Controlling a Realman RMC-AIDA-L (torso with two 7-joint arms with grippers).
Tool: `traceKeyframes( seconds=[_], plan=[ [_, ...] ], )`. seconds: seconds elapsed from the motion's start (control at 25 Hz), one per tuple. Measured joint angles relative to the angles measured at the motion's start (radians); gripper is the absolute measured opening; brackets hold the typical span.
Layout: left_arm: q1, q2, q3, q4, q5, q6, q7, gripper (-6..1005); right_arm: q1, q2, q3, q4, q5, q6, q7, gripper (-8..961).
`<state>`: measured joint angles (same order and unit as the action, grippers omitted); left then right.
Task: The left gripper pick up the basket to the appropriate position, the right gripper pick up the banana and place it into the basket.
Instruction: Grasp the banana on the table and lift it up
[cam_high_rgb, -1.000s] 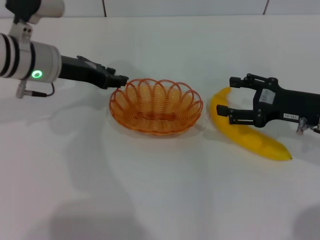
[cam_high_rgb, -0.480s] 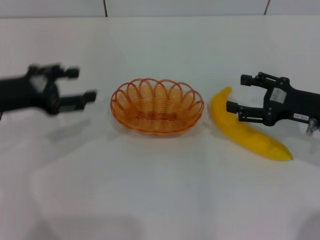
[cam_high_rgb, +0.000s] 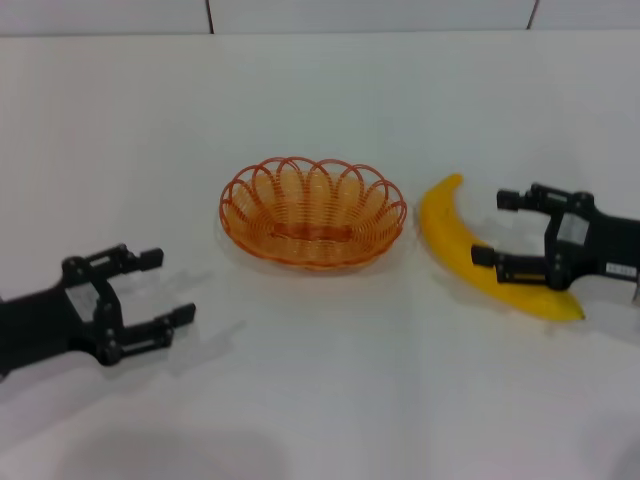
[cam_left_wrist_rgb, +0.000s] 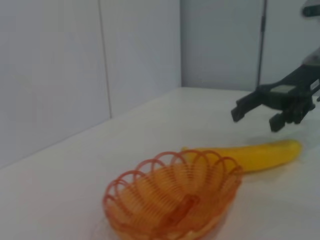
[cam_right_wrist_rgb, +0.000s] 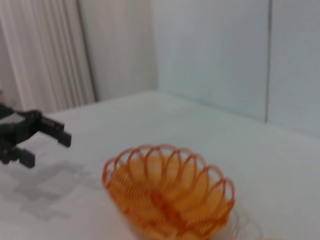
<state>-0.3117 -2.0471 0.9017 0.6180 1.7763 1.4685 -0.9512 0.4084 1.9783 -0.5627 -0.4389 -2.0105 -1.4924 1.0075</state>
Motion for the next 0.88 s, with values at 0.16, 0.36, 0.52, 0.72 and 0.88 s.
traceKeyframes(
  seconds=[0.16,0.36,0.52,0.72,0.88],
  plan=[
    [-0.004,0.002,0.000,-0.055,-0.021,0.002,0.054,775,0.006,0.001,-0.004,-0.003,-0.035,0.004,0.037,801],
    [-0.016,0.002,0.000,-0.072,-0.022,0.001,0.070,775,0.041,0.013,-0.005,-0.004,-0.098,0.045,0.080,799],
    [-0.023,0.002,0.000,-0.088,-0.023,-0.005,0.085,775,0.066,0.031,-0.005,-0.004,-0.150,0.145,0.123,798],
    [-0.026,0.002,-0.001,-0.089,-0.023,-0.004,0.087,775,0.069,0.033,-0.005,-0.004,-0.162,0.155,0.137,796],
    [-0.022,0.003,-0.001,-0.089,-0.023,-0.003,0.090,775,0.068,0.032,-0.003,-0.005,-0.158,0.148,0.147,795]
  ],
)
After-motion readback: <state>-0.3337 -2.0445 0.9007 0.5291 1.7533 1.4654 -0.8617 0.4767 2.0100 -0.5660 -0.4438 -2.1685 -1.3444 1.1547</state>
